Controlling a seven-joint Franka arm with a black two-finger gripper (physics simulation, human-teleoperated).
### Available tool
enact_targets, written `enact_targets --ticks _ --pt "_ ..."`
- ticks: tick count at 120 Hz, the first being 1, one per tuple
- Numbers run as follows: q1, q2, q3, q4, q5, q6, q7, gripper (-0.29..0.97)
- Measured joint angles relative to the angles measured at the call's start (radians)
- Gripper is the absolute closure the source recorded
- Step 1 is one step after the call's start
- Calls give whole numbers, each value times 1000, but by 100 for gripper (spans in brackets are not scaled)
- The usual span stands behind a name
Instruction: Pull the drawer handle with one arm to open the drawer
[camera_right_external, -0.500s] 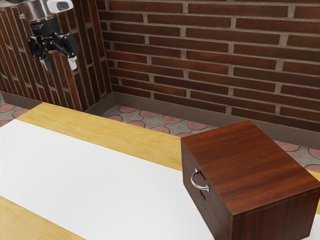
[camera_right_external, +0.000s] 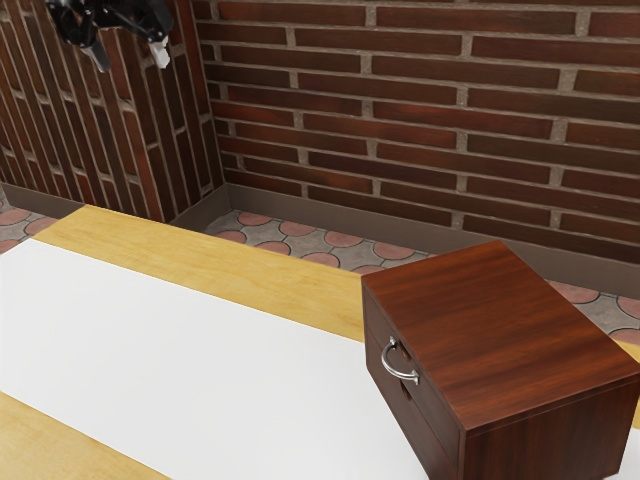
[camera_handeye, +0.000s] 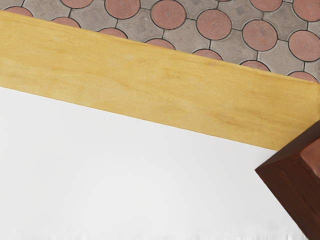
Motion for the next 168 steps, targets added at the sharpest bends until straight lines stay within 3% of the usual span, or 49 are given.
enact_targets --ticks 14,44,60,74,86,110,128,150,168 --pt "-21 56 -8 -28 -7 -6 -128 0" --pt "-20 92 -7 -260 -34 163 -351 1" --pt "-3 76 -8 -317 -59 236 -444 2" --pt "28 -42 -13 -505 -132 357 -498 1" --pt "24 -108 -58 -589 -199 445 -552 2" --pt "23 -149 -149 -755 -241 654 -664 2" --pt "23 -164 -203 -839 -262 780 -721 14" --pt "23 -157 -267 -893 -309 898 -771 28" --pt "19 -69 -341 -897 -334 973 -793 34"
